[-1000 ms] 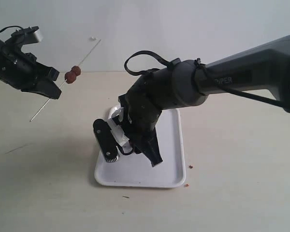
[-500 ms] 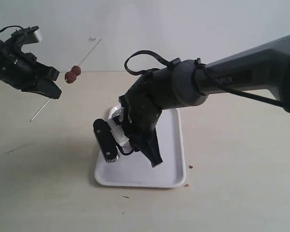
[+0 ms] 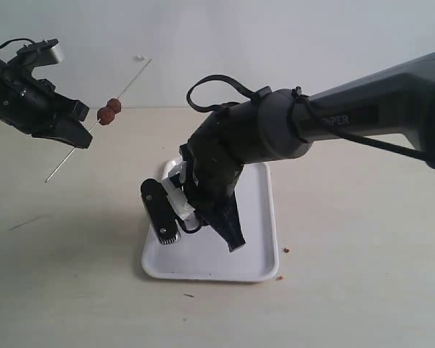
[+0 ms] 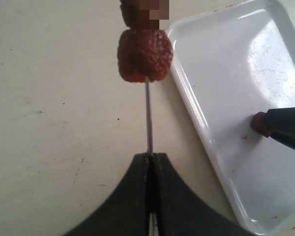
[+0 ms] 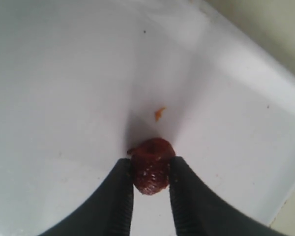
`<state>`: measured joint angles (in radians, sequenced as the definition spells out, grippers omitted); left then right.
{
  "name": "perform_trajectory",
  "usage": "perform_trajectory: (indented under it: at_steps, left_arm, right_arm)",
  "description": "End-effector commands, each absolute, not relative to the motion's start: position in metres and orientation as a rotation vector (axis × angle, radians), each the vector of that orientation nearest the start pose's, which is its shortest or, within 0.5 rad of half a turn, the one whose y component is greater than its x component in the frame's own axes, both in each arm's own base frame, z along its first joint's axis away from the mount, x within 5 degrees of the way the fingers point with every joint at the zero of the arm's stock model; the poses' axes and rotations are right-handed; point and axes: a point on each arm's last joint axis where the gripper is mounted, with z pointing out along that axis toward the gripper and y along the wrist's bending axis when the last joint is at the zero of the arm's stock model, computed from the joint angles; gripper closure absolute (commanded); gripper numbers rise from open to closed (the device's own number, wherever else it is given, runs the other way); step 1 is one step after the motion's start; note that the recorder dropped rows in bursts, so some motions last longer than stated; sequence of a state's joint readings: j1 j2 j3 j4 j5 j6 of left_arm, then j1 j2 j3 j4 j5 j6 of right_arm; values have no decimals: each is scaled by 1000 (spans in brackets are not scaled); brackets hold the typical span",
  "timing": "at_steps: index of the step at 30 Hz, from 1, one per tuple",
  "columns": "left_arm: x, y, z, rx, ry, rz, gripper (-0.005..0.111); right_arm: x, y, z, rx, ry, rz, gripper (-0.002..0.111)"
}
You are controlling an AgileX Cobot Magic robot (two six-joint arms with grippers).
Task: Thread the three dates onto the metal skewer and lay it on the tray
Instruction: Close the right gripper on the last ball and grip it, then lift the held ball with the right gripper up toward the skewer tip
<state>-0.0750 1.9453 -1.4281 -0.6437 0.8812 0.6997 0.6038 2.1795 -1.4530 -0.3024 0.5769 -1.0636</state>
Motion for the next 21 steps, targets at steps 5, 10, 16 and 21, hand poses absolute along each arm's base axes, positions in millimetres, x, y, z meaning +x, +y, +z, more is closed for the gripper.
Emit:
perform_trajectory:
  at_steps: [5,10,16,21]
  left_arm:
    - [401,-73,219,552,2590,-613,107]
    - [401,-73,219,551,2589,-611,107]
    - [402,-73,219,546,2583,-603,107]
    - [403,-72,219,542,2579,-599,107]
  right_arm:
    - [370,238,117,-2232,1717,-383,85]
    - [371,239,118,-2200,1734,-377,85]
    - [372,241,118,-2160,1736,-372,90]
    - [373,242,119,-2130,1747,-366,91]
